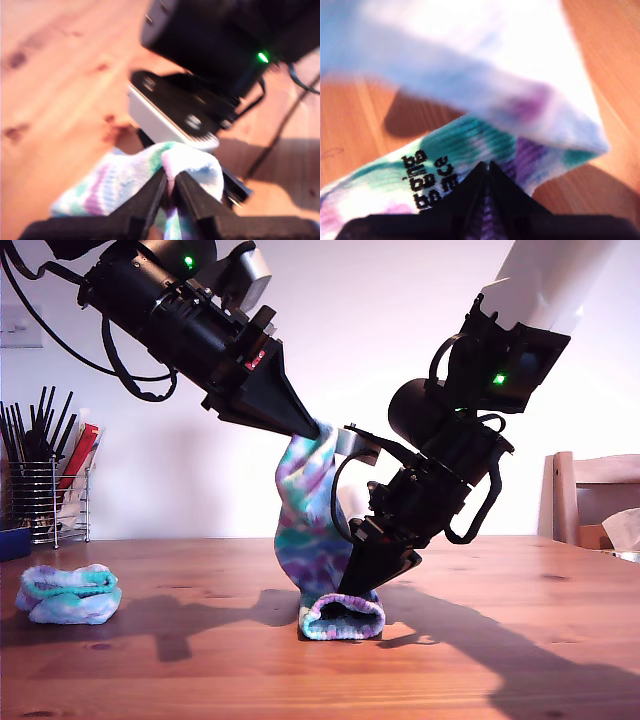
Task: Fold the socks in front of you. After folding them, place them to the left side.
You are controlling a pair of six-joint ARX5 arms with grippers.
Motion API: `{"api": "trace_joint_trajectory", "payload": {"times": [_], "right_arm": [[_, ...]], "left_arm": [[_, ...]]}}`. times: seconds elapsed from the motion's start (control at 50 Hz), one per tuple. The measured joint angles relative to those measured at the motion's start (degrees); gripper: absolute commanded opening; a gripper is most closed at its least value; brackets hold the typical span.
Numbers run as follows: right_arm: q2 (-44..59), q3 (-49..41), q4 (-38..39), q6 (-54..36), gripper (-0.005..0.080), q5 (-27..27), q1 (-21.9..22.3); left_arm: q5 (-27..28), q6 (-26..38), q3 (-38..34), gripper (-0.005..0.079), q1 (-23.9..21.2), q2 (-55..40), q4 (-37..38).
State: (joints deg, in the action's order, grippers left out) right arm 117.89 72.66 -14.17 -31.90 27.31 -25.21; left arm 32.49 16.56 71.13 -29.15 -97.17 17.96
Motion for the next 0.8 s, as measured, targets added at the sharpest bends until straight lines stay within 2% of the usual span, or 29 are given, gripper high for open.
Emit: {"api": "trace_joint_trajectory", "payload": {"times": [0.18,0.66,0.8], "right_arm": [[0.0,0.6,-3.1,0.4,-0.0013,2.1,0.0],[-6.2,1.1,-9.5,0.1,-0.0013,2.2,0.7],[-7.1,2.5,-13.8,-1.3,-0.0013,2.1,1.1]], "left_arm": [[0.0,0.0,0.0,-0.0024,-0.5,0.0,1.7],[0.0,0.1,0.0,-0.0024,-1.7,0.0,5.3],[0.0,0.1,0.0,-0.0024,-3.3,0.0,6.6]]}}
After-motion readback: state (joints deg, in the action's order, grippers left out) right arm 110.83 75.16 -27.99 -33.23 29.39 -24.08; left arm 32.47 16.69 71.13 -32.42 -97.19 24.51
